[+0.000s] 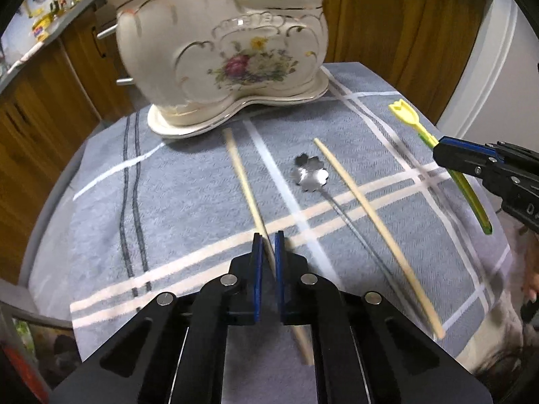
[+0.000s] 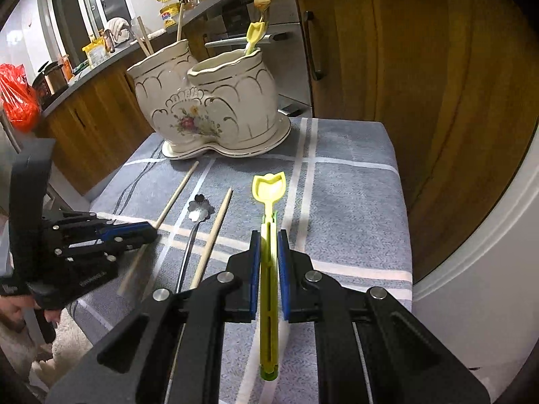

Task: Organize utensils
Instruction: 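Grasp a wooden chopstick with the left gripper while the right gripper grasps the second yellow utensil, then lower the chopstick into the tall cup while the right gripper lowers the yellow utensil into the short cup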

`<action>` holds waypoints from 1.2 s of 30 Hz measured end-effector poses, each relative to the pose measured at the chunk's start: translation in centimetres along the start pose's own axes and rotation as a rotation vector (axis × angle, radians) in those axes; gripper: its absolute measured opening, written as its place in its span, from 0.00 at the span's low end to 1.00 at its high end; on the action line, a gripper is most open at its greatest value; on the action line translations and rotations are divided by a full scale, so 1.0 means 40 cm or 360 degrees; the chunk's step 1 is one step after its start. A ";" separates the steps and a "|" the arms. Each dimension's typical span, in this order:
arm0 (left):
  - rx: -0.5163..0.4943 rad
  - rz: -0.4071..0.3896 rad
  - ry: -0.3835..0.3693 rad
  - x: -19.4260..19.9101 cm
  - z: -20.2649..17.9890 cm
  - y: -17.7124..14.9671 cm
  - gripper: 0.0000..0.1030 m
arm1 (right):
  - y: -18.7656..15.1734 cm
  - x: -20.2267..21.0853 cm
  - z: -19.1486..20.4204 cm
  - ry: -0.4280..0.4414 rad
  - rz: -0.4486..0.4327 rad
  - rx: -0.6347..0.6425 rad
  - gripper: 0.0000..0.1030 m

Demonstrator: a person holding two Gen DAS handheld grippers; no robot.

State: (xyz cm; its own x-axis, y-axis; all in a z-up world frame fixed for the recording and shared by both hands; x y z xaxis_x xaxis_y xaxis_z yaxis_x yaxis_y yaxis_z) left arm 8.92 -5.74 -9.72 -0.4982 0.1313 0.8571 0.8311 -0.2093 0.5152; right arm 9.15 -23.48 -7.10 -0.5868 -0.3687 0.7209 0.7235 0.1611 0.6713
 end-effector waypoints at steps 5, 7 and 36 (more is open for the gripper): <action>-0.0014 0.0044 -0.0015 0.024 0.033 -0.033 0.05 | -0.003 -0.006 0.004 0.0007 0.0012 0.0012 0.10; -0.0034 0.0074 -0.0009 0.037 0.040 -0.049 0.05 | -0.004 -0.009 0.008 0.0011 0.0020 0.0021 0.10; -0.0080 -0.0139 -0.0051 0.106 0.082 -0.039 0.05 | 0.041 0.001 0.057 0.0041 -0.0057 0.0088 0.10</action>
Point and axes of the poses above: each gripper's, at about its wrist camera, not at the fingertips, and x roughly against the way its jaws point, z to its left, y to its top, the point moved 4 cm from there along -x, roughly the way its jaws point, and after that the axes turned 3 degrees about -y, right-handed, at the moved point
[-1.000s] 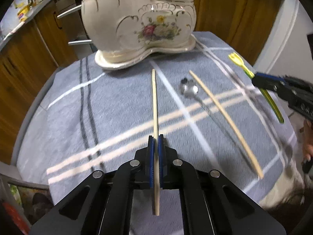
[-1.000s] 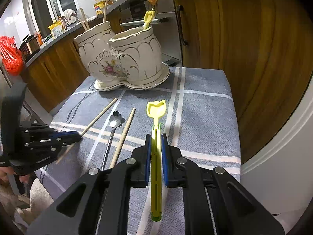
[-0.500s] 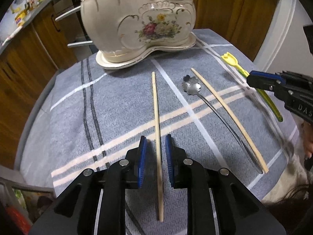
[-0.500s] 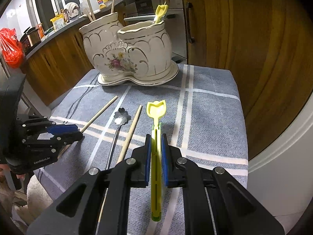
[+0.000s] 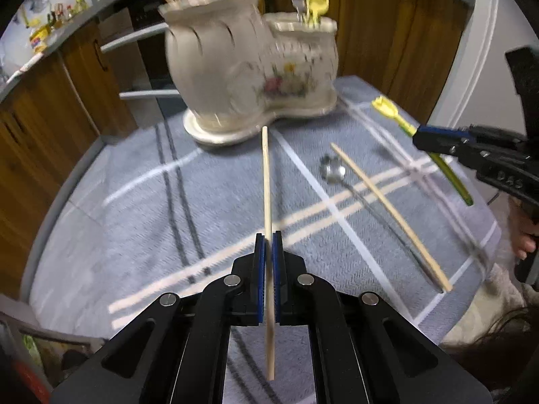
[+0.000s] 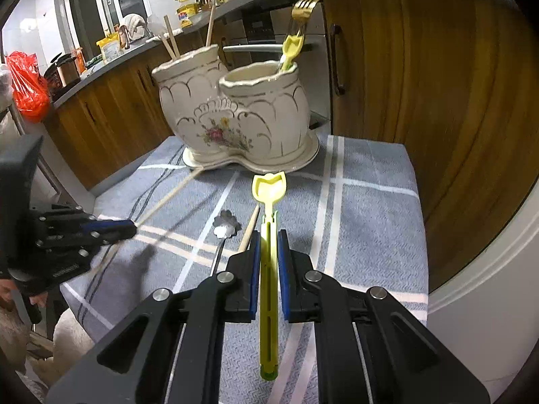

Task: Organize utensils
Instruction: 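Lower the chopstick into the tall cup while the right gripper lowers the yellow utensil into the short cup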

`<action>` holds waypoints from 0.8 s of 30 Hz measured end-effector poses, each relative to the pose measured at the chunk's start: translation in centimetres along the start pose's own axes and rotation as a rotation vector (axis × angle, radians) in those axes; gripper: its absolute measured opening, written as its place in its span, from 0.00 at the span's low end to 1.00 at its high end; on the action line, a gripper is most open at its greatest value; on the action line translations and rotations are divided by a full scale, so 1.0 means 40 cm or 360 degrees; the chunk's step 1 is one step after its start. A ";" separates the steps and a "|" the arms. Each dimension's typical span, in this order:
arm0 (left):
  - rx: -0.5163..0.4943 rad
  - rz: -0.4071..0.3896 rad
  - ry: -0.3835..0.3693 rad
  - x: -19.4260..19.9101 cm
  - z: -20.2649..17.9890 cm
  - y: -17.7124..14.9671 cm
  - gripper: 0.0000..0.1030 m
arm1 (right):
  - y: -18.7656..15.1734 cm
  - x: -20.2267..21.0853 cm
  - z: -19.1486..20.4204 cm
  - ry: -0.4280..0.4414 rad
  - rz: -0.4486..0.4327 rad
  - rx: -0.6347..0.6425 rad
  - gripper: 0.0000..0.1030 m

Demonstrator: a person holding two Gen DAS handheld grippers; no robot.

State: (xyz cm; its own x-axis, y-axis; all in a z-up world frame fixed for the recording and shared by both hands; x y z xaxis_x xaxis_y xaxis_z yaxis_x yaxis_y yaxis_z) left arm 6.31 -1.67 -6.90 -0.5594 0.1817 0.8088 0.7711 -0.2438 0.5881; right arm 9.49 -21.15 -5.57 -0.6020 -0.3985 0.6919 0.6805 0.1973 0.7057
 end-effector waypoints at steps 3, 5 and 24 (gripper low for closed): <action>0.0006 -0.0102 -0.0007 0.046 0.011 0.017 0.05 | 0.015 0.009 -0.004 0.0005 -0.0033 -0.0013 0.10; 0.0005 -0.0178 -0.0027 0.080 0.011 0.031 0.05 | 0.031 0.020 -0.005 0.0011 -0.0066 -0.0024 0.10; 0.0169 -0.0892 -0.0228 0.216 0.085 0.296 0.05 | 0.311 0.079 0.018 0.0222 -0.0621 -0.0134 0.10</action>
Point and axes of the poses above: each gripper's, at about its wrist camera, not at the fingertips, and x roughly against the way its jaws point, z to its left, y to its top, the point moved 4 cm from there along -x, roughly the way its jaws point, and after that the axes turned 3 degrees about -y, right-handed, at the moved point
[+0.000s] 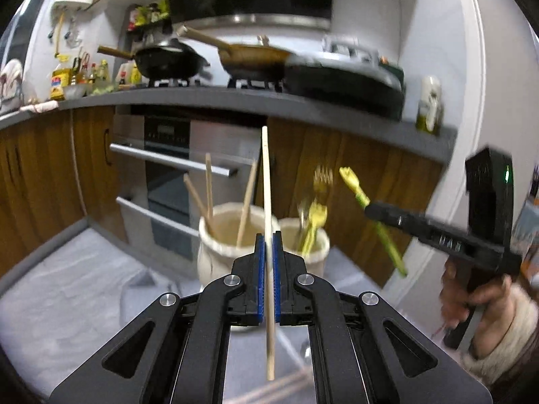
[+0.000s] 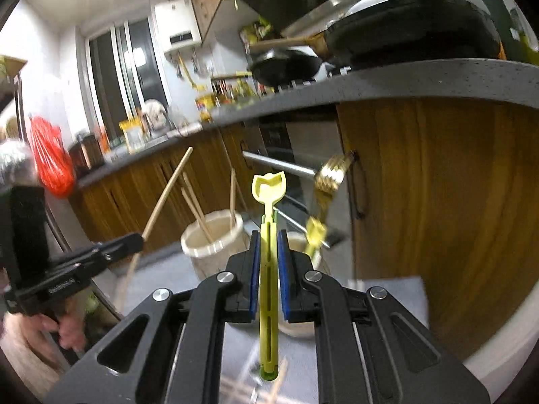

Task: Organize utensils
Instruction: 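Lower the chopstick into the tall cup while the right gripper lowers the yellow utensil into the short cup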

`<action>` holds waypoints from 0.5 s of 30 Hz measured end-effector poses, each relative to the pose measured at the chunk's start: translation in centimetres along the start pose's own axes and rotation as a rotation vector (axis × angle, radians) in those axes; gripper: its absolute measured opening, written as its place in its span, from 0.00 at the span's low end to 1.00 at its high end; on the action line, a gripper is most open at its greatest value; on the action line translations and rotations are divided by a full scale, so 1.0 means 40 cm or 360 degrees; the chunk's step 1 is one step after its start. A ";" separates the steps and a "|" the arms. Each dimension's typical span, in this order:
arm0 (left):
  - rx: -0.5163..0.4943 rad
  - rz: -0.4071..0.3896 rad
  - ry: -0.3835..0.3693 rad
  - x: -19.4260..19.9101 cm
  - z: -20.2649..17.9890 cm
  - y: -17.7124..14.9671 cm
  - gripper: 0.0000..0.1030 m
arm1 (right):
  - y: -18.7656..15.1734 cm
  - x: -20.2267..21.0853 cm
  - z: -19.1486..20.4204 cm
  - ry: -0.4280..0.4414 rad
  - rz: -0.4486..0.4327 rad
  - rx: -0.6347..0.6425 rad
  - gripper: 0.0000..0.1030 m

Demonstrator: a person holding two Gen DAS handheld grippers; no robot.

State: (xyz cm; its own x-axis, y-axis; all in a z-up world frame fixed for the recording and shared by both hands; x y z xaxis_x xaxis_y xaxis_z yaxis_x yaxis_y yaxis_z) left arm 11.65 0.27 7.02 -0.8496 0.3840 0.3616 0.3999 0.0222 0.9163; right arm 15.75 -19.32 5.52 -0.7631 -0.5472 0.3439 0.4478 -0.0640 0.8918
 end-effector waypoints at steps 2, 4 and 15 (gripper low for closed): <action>0.0059 -0.0086 -0.0024 -0.015 0.025 0.029 0.05 | 0.016 -0.023 -0.010 0.0053 -0.0038 -0.0080 0.10; 0.0123 -0.0129 -0.0060 -0.033 0.044 0.047 0.05 | 0.030 -0.050 -0.019 0.0108 -0.0065 -0.0152 0.10; 0.0218 -0.0302 -0.0086 -0.127 0.090 0.097 0.05 | 0.053 -0.166 -0.015 0.0102 -0.0190 -0.0135 0.10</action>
Point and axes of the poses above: each gripper's, at about its wrist camera, not at the fingertips, and x roughly against the way its jaws point, z to its left, y to its top, the point moved 4 cm from there along -x, roughly the way its jaws point, and after that the axes turned 3 degrees about -y, right-handed, at the moved point
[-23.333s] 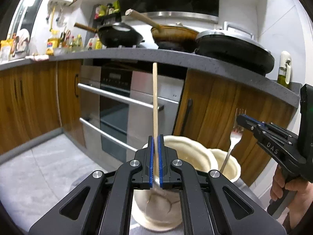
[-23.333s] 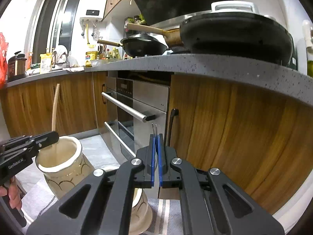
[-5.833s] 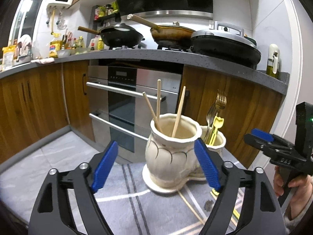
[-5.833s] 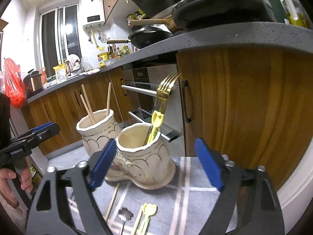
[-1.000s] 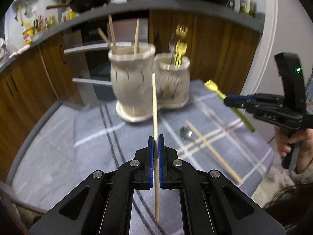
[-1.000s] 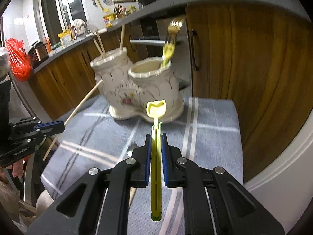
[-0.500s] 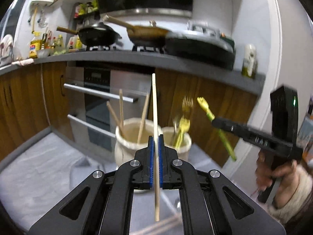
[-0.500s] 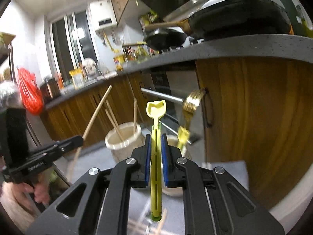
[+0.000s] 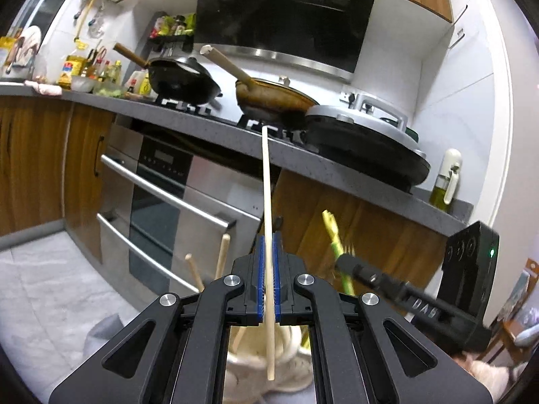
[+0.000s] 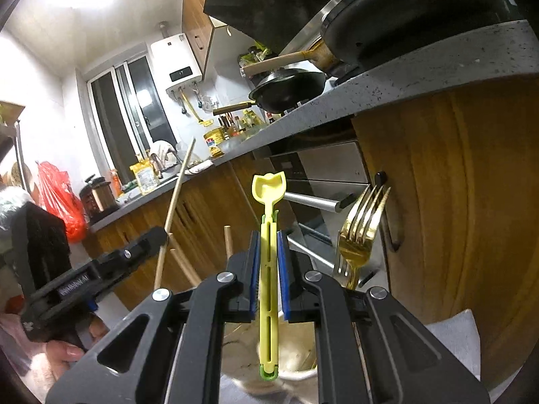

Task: Organize utensils
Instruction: 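Lower the chopstick into the tall cup while the right gripper lowers the yellow utensil into the short cup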

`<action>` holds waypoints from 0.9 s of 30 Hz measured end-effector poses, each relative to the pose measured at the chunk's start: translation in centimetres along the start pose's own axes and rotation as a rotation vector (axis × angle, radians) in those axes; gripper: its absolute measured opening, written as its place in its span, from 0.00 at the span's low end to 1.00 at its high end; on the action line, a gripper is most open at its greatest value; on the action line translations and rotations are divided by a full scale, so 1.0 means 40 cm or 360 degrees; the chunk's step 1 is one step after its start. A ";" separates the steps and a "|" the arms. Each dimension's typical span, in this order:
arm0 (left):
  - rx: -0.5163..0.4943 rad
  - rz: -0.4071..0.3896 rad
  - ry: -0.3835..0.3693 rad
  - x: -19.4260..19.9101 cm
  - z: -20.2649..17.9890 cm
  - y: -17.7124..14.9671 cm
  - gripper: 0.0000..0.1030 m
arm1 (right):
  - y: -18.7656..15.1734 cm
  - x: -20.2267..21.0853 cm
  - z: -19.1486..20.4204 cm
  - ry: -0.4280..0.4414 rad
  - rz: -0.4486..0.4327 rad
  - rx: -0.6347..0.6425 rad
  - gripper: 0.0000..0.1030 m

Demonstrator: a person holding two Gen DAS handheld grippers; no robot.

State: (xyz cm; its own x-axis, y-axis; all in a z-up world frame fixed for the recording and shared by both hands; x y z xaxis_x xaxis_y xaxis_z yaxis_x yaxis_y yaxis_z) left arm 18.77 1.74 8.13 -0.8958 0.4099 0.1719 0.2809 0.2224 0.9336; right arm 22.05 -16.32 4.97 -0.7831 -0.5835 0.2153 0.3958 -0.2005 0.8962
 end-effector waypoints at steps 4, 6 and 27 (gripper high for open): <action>-0.0065 -0.0074 0.0028 -0.021 -0.005 -0.003 0.05 | -0.017 -0.025 0.006 -0.0069 -0.0054 0.0099 0.10; -0.0110 -0.0103 0.0059 -0.031 -0.008 -0.018 0.05 | -0.034 -0.036 0.014 -0.0107 -0.0075 0.0177 0.10; -0.0319 0.0071 0.0162 0.013 -0.016 -0.134 0.05 | -0.115 0.006 -0.001 -0.0211 0.0073 0.0281 0.10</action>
State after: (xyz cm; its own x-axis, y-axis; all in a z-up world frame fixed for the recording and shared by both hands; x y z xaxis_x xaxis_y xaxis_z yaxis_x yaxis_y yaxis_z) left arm 16.59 0.19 3.40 -0.9171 0.3218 0.2355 0.2558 0.0218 0.9665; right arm 20.08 -15.56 0.90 -0.8270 -0.4779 0.2960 0.3513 -0.0282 0.9358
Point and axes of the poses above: each gripper's, at about its wrist camera, not at the fingertips, and x roughly against the way its jaws point, z to its left, y to its top, the point moved 4 cm from there along -x, roughly the way its jaws point, and after that the axes turned 3 degrees about -y, right-handed, at the moved point
